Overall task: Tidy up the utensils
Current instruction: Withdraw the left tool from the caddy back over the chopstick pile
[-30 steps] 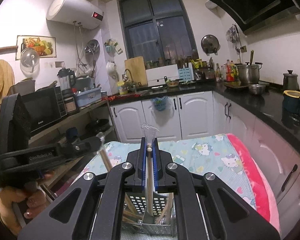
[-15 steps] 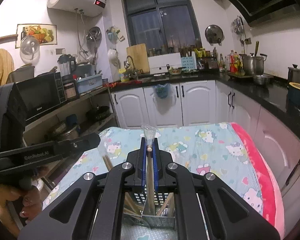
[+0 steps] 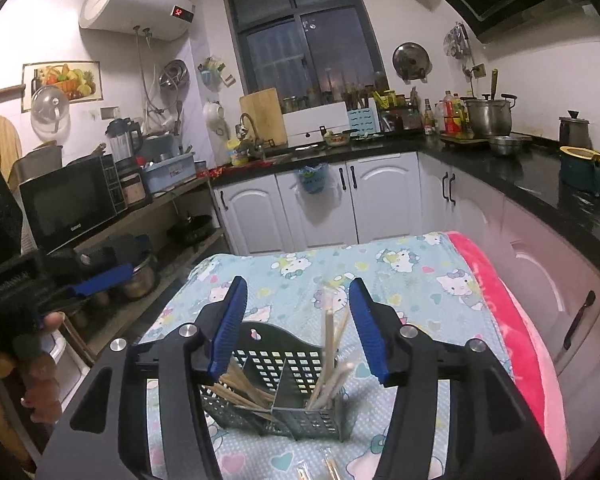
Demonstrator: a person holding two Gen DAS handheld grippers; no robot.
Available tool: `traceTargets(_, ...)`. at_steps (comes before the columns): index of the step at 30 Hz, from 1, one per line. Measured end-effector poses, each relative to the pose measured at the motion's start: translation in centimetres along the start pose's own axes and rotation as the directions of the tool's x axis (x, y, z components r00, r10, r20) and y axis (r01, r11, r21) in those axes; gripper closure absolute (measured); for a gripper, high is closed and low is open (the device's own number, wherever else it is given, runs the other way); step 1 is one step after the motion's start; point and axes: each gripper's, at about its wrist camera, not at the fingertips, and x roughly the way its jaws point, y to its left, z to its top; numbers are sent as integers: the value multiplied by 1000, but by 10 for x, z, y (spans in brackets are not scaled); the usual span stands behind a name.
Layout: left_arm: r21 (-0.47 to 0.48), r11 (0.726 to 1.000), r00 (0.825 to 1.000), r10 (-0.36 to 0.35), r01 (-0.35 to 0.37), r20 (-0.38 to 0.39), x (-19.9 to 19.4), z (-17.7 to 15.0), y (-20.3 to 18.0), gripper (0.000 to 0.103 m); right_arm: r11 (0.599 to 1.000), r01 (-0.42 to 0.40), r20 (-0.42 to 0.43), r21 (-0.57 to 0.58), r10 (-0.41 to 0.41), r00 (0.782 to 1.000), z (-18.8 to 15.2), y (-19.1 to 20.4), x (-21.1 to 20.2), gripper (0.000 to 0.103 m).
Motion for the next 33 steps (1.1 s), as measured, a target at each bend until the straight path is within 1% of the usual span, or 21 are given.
traceTargets(3,-13,1000,1000,-3,4,23,-11,2,1,29,1000,0,-1,2,0,1000,-1,-1,-8,50)
traceTargets(5,-14,1000,1000,0,1,30,-17,2,1,17,1000,4,1,2,-4,1000,-1,-3,-13,48)
traceTargets(7,-18,1000,999,2,-1,35,-23,1,3,16,1000,5,-1,3,-5,1000,-2,-5,-18,45)
traceTargets(10,-21,1000,999,4,-3,44,-31,-1,4,11,1000,4,0,4,-4,1000,-2,-6,-26,43)
traceTargets(14,-31,1000,999,3,-2,42,-38,-6,7,11,1000,4,6,-3,-4,1000,-2,-5,-34,41)
traceTargets(16,-30,1000,999,4,-2,43,-43,-10,7,11,1000,1,9,-5,-1,1000,-4,-4,-39,38)
traceTargets(20,-24,1000,999,2,-1,43,-51,-18,8,11,1000,-7,12,-23,7,1000,-7,-1,-49,36)
traceTargets(25,-29,999,999,18,-16,46,-63,-28,11,11,999,-18,10,-41,18,1000,-12,5,-60,33)
traceTargets(33,-44,999,999,18,-17,28,-74,-49,16,11,998,-37,7,-58,37,999,-20,14,-75,30)
